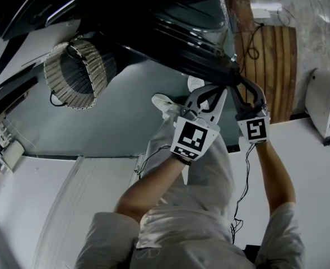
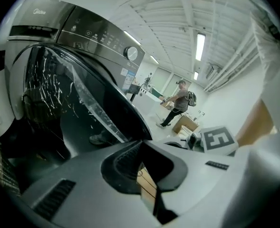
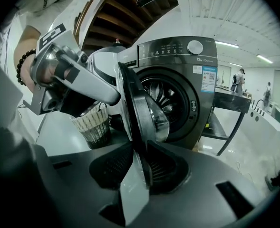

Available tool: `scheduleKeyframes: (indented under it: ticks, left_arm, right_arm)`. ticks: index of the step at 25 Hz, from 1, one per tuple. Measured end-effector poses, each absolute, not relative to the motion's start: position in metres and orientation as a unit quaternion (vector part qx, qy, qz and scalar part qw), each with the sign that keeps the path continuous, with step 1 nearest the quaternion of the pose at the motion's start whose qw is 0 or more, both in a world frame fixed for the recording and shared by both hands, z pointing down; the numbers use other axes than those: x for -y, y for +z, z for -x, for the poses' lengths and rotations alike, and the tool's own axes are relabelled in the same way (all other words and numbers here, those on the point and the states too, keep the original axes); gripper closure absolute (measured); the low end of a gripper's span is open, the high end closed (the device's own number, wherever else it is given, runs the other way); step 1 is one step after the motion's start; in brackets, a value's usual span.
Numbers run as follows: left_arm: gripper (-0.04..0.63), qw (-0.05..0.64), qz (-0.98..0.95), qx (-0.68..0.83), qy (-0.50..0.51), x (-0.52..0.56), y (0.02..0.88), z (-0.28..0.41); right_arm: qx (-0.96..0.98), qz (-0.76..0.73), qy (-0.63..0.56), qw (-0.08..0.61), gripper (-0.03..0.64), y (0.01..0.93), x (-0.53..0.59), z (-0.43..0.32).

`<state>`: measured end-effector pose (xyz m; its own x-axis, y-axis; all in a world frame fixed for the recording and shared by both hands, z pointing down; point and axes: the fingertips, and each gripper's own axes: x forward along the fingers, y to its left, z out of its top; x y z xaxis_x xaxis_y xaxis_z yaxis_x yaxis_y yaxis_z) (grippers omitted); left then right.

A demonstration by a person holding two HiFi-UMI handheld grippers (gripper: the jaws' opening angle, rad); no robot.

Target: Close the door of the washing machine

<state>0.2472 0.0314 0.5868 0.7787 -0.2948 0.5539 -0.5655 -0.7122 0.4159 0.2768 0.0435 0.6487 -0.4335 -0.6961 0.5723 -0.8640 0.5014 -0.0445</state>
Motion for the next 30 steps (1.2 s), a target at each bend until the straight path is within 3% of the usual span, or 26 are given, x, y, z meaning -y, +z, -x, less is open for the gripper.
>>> scheduleKeyframes:
  ticks: [30]
  left_arm:
    - [0.594,0.241,-0.916,0.257,0.193,0.052,0.580,-0.265]
  right_arm:
    - [0.806,-0.511,0.121,0.275,0.488,0.648,0.070,-0.355]
